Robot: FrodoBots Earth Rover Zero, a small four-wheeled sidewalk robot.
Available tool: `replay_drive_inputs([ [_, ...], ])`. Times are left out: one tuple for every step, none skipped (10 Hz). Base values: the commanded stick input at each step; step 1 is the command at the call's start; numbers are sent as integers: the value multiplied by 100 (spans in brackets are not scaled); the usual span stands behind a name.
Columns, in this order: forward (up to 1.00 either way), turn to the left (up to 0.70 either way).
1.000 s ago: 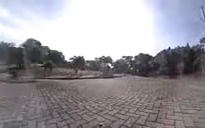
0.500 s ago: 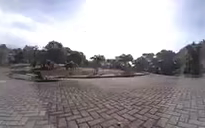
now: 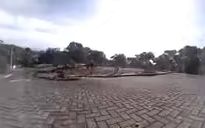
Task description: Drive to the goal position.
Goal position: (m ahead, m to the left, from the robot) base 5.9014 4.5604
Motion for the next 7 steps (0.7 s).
replay_drive_inputs([
  [0, 45],
  [0, 45],
  [0, 45],
  [0, 45],
  [0, 45],
  [0, 45],
  [0, 45],
])
